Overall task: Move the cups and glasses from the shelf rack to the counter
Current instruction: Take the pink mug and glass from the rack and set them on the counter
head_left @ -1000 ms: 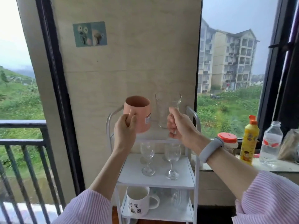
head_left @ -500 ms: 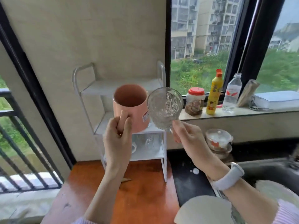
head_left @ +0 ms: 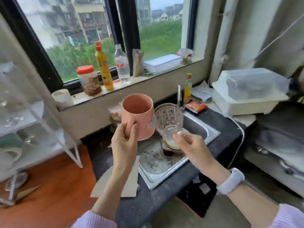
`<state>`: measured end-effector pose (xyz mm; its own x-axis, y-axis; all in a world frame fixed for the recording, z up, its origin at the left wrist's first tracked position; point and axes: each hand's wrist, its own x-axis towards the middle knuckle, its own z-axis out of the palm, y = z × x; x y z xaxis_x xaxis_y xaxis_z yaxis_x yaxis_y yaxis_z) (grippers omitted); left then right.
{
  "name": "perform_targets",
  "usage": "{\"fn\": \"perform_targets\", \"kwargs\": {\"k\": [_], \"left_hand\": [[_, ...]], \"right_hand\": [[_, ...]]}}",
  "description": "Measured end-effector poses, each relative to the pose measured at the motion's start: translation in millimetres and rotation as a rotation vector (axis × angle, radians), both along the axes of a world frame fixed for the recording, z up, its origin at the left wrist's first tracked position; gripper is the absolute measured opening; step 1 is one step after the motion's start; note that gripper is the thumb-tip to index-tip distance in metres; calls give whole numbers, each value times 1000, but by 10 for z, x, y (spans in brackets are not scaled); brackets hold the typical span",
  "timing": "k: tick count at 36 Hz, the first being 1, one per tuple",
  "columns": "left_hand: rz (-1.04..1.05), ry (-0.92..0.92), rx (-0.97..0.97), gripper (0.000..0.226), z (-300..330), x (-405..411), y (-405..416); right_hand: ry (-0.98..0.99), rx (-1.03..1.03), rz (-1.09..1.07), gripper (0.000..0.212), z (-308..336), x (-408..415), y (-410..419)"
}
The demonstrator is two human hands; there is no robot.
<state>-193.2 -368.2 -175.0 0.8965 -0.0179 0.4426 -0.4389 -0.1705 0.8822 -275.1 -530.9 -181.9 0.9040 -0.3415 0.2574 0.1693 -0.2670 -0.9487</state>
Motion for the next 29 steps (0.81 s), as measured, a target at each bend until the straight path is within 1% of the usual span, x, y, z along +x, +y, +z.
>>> {"fn": "perform_targets", "kwargs": {"k": [3, 8, 12, 18, 20, 23, 29], "left_hand": [[-131, 24, 5, 19, -108, -203, -658], [-340, 49, 21, 21, -197, -537, -1751], [-491, 59, 91, 29, -273, -766, -2621], [-764, 69, 122, 24, -373, -1194, -3902], [-848, 64, 139, 23, -422, -1326, -4317], [-961, 49, 174, 29, -484, -1514, -4968], [-1139, 89, 196, 30, -573, -1766, -6286]], "right_hand": [[14, -8, -90, 51, -75, -398, -574], [53, 12, -308, 50, -186, -1047, -1441], [78, -22, -533, 51, -233, -1532, -2030], [125, -29, -857, 49, -334, -2173, -2858], [138, -17, -928, 49, -387, -2354, -3149], [143, 12, -1008, 47, -467, -2593, -3629], [187, 43, -1182, 48, -547, -2890, -4628]]}}
